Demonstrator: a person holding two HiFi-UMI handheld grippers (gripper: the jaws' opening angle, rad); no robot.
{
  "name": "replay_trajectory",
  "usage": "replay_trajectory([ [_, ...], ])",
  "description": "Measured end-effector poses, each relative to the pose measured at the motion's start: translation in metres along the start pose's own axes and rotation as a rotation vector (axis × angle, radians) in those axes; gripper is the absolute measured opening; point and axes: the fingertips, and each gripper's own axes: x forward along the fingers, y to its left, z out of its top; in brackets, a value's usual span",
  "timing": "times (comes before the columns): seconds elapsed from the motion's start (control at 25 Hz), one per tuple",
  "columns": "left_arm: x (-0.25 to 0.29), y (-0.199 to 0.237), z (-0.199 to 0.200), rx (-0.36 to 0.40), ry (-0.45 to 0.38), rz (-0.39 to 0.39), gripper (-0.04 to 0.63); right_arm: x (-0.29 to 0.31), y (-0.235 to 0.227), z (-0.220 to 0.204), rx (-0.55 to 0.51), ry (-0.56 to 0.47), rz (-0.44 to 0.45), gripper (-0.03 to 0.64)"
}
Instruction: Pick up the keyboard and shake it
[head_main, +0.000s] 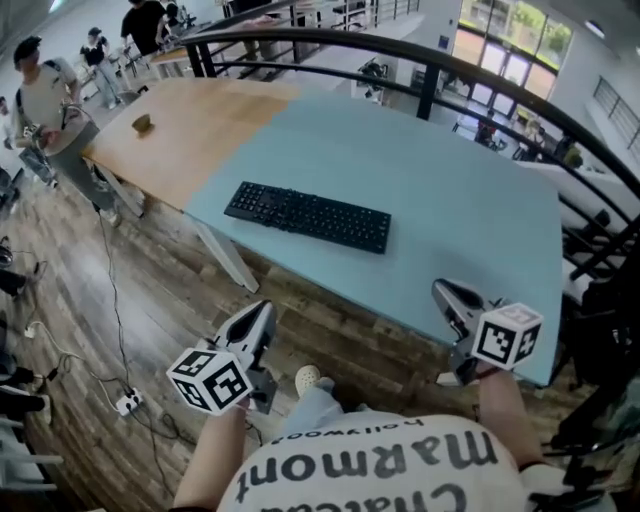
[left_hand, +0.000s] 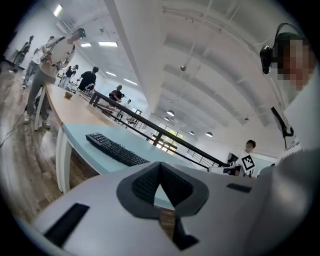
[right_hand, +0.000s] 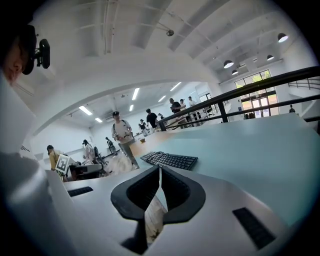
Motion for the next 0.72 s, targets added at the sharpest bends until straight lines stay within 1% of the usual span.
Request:
replay_trajectory([
  [0.2, 0.020, 0.043, 0.049, 0.059, 0.003, -0.029, 0.002, 0.059, 0.021, 0.036, -0.007, -0.019, 0.001, 0.041],
  [0.4, 0.025, 0.083, 0.095, 0.070, -0.008, -0.039, 0.002, 0.109, 0.048, 0.062, -0.052, -0.018, 0.001, 0.041],
  [0.52, 0.026, 0.104, 0.109, 0.092, -0.007, -0.028, 0.002, 0.136, 0.059, 0.068, -0.063, -0.010, 0.013, 0.041],
  [0.6, 0.024, 0.118, 0.114, 0.100, -0.025, -0.016, 0.002, 0.151, 0.064, 0.064, -0.077, 0.013, 0.019, 0.041],
  [0.72, 0.020, 0.136, 0.119, 0.076, -0.044, 0.003, 0.002, 0.170, 0.070, 0.058, -0.091, 0.047, 0.029, 0.041],
])
